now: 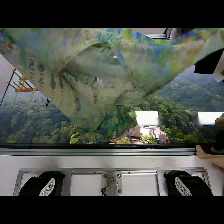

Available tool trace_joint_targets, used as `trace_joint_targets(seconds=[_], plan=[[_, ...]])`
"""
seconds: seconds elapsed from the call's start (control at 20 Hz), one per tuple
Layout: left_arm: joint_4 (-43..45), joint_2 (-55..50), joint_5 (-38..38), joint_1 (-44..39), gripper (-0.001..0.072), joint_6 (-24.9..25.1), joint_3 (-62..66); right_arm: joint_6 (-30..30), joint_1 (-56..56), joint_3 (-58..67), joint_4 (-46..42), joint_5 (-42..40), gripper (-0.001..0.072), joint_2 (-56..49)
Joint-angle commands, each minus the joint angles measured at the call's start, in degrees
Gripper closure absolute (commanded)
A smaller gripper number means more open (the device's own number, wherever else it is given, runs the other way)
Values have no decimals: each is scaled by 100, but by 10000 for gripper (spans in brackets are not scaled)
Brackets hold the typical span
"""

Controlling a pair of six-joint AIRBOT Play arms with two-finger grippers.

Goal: Fold the clothes and pants, and hang the long-sleeved shirts on hangers.

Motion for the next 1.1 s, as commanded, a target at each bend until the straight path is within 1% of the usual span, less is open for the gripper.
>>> trace_joint_targets(seconds=[0.0, 0.1, 0.15, 0.2, 0.3, 0.45, 0.55, 0.65, 0.75, 0.85, 0.95, 1.0, 1.05], plan=[[9, -214, -516, 4, 692, -13, 59, 164, -2, 33, -15, 315, 704, -74], [15, -671, -1552, 4, 693, -103, 50, 151, -2, 13, -44, 1174, 704, -264], [15, -861, -2087, 4, 693, -103, -68, 35, -4, -46, -120, 1674, 705, -341], [7, -916, -2382, 0, 693, -103, -341, -125, -2, -190, -238, 2162, 705, -385], [52, -627, -2535, -55, 693, -103, -1274, -234, -4, -662, -485, 2800, 705, -302], [-61, 326, -2804, -55, 693, -131, -2776, -225, -4, -1587, -645, 3405, 705, 59], [-59, 955, -3217, -55, 693, -391, -3377, -190, -4, -2037, -651, 3659, 705, 313], [-68, 1469, -3595, -55, 693, -710, -3659, -116, -4, -2149, -728, 3797, 705, 461], [-55, 1836, -3753, -55, 693, -1008, -3873, 249, -2, -2149, -741, 3891, 706, 479], [-26, 1939, -3738, -55, 693, -1012, -4251, 450, 0, -2151, -732, 4109, 707, 216], [103, 1655, -3539, -55, 693, -997, -4833, 463, 20, -2151, -647, 4216, 706, -341], [170, 1366, -3252, -55, 693, -837, -5136, 459, 20, -2151, -616, 4148, 706, -732], [155, 1012, -2802, -55, 693, -527, -5366, 382, 17, -2151, -638, 3932, 706, -1161]])
